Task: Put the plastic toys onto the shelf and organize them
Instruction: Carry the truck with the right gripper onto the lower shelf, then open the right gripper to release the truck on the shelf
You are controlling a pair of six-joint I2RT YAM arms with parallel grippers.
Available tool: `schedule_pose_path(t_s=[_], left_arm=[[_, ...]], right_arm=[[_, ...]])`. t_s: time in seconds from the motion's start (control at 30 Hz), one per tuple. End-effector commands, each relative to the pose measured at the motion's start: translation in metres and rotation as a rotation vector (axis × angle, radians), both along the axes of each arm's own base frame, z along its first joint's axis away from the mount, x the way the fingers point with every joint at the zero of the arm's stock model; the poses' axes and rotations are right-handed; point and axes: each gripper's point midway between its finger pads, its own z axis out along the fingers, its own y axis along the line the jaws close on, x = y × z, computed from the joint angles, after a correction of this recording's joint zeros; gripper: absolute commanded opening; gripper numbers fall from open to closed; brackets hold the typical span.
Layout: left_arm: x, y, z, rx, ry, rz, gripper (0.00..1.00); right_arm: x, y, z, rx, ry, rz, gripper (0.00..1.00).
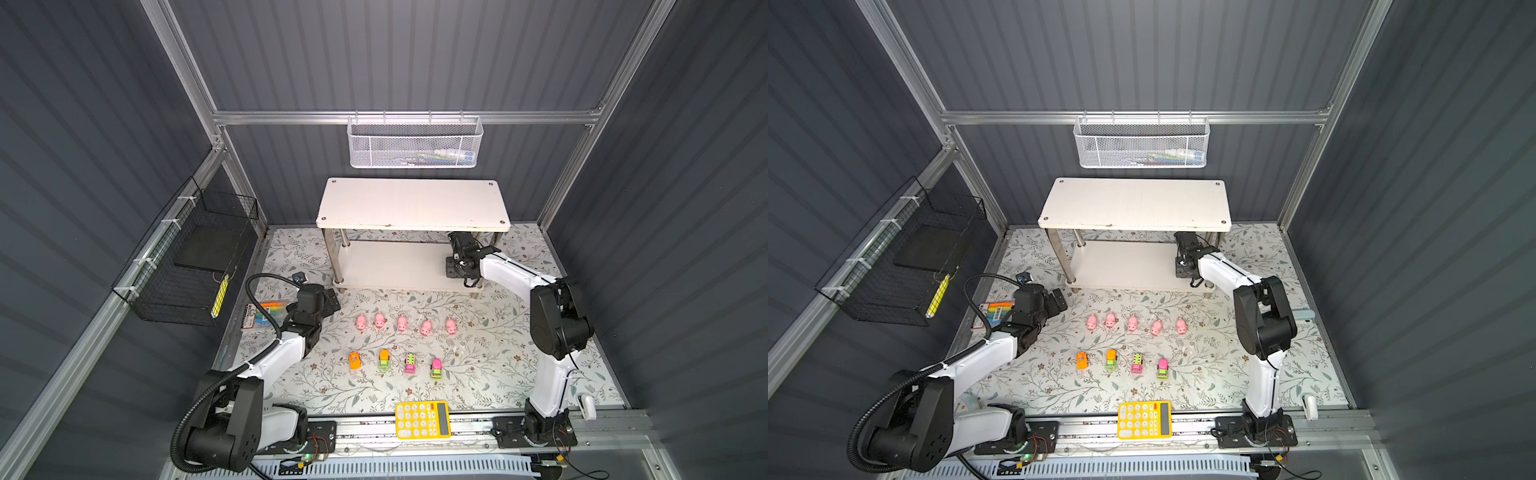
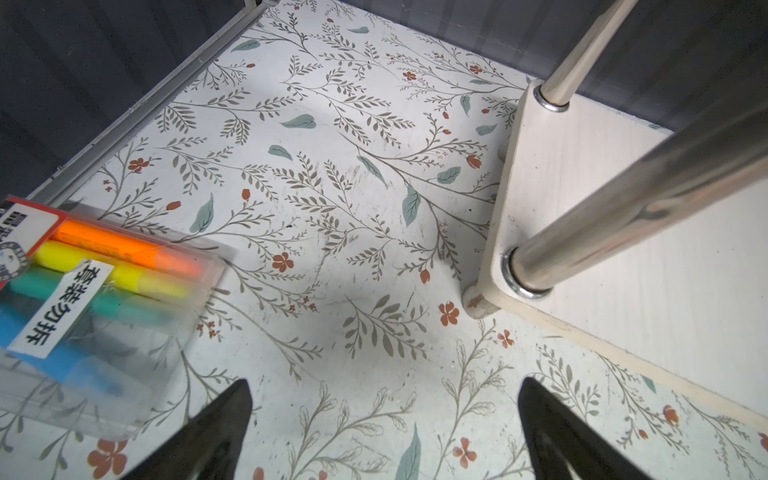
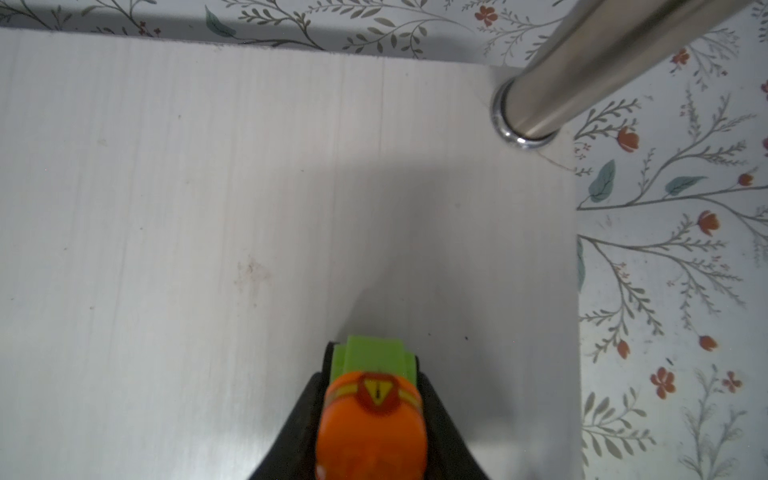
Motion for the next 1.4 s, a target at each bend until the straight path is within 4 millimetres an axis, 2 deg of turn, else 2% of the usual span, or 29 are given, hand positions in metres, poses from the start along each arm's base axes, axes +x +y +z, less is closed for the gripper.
schedule_pose_path(t_s=[0.0, 0.33, 0.67, 0.87, 1.13, 1.37], left_arm=[[0.005, 0.001, 0.006, 0.014, -0.018, 0.002, 1.00], [0.004, 0.000, 0.003, 0.011, -0.015, 0.003, 1.00], [0.003, 0.001, 0.003, 0.010, -0.015, 0.006, 1.00], [0.004, 0.001, 0.002, 0.006, -0.016, 0.008, 1.00], [0.002, 0.001, 0.001, -0.003, -0.017, 0.011, 1.00], [0.001, 0.001, 0.002, -0.008, -0.020, 0.012, 1.00]], right_arm=[[-0.003, -0.004, -0.010, -0.018, 0.041, 0.002, 0.35], [-0.008, -0.006, -0.015, -0.017, 0.052, -0.008, 0.45], [-0.013, -0.005, 0.001, 0.017, 0.024, -0.022, 0.61], [-0.027, -0.001, 0.012, 0.077, 0.008, -0.020, 0.69], [-0.046, 0.002, 0.024, 0.087, -0.016, -0.019, 0.73], [-0.078, 0.015, 0.033, 0.091, -0.027, 0.005, 0.75]])
